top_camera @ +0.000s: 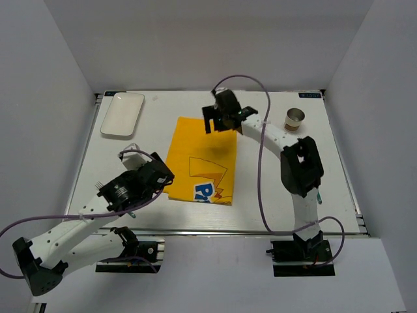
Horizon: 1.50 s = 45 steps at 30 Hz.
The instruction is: Set the dinner table for one person
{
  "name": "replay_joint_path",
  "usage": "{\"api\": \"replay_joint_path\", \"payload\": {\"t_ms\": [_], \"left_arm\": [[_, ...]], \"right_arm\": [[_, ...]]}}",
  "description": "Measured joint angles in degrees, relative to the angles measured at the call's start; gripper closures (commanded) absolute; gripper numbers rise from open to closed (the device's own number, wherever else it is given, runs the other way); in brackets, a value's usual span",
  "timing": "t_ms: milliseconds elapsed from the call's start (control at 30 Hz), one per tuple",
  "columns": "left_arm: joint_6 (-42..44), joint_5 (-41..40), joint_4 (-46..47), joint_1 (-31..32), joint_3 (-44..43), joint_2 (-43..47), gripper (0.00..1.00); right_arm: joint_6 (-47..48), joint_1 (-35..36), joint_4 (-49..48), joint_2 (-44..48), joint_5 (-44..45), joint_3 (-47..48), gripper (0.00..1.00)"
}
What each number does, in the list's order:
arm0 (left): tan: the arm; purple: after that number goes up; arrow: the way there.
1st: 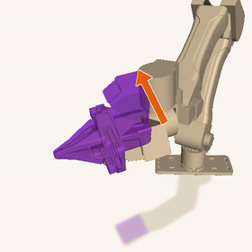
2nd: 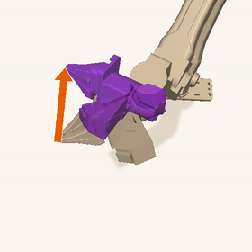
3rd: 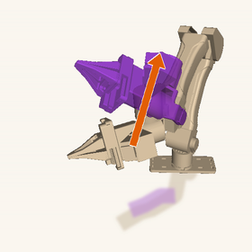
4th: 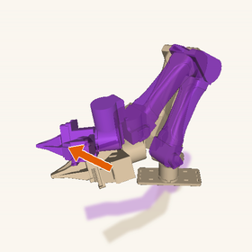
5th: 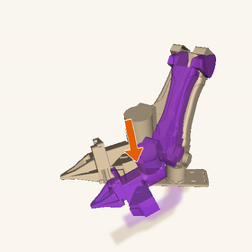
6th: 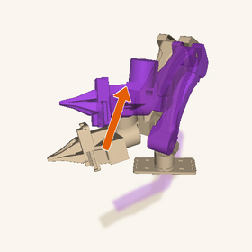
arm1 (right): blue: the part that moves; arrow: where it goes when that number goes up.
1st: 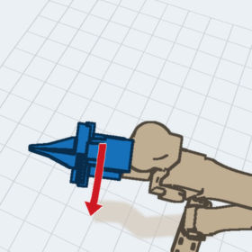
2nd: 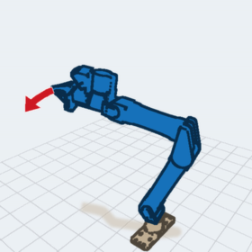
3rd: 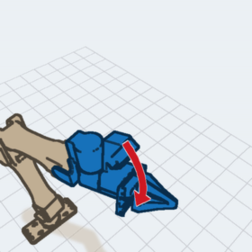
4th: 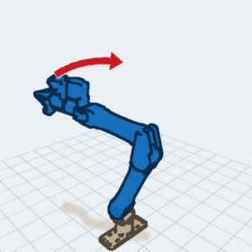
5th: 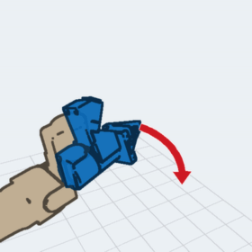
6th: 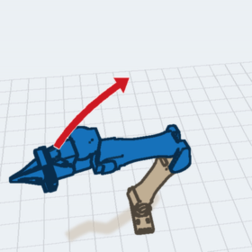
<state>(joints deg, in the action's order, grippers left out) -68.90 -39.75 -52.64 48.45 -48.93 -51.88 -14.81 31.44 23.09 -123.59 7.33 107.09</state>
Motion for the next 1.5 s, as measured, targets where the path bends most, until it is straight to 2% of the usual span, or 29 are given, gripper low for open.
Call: {"api": "replay_joint_path", "payload": {"t_ms": [100, 167, 267, 400, 733, 1133, 1467, 1500], "left_arm": [[2.1, -2.2, -2.8, 0.0, -0.8, 4.3, 0.02], [3.0, -3.5, -4.8, 0.2, -1.5, 6.5, 0.02], [4.6, -4.3, -6.4, 0.4, -2.7, 9.0, 0.02], [5.9, -4.4, -8.2, 0.4, -4.2, 10.6, 0.02], [7.4, -4.3, -13.8, 0.4, -4.3, 12.4, 0.02], [5.0, -5.1, -14.8, 0.4, -4.3, 22.3, 0.02], [3.6, -5.5, -14.9, 0.4, -4.2, 23.3, 0.02], [3.5, -5.5, -14.9, 0.4, -4.2, 23.3, 0.02]], "right_arm": [[1.4, 10.0, -2.4, 10.5, -0.3, -13.9, 0.16], [1.2, 16.9, -2.6, 13.0, 0.1, -18.2, 0.17], [-0.1, 28.0, -2.3, 12.7, 3.1, -20.7, 0.18], [-2.5, 36.0, -1.5, 11.4, 7.9, -21.0, 0.18], [-4.7, 38.2, 1.9, 0.4, 14.1, -12.8, 0.21], [-6.6, 41.6, 3.0, -1.5, 14.7, -9.7, 0.24], [-9.7, 43.2, 4.3, -3.5, 17.9, -9.3, 0.5], [-10.0, 43.2, 4.3, -3.7, 18.3, -9.3, 0.59]]}}
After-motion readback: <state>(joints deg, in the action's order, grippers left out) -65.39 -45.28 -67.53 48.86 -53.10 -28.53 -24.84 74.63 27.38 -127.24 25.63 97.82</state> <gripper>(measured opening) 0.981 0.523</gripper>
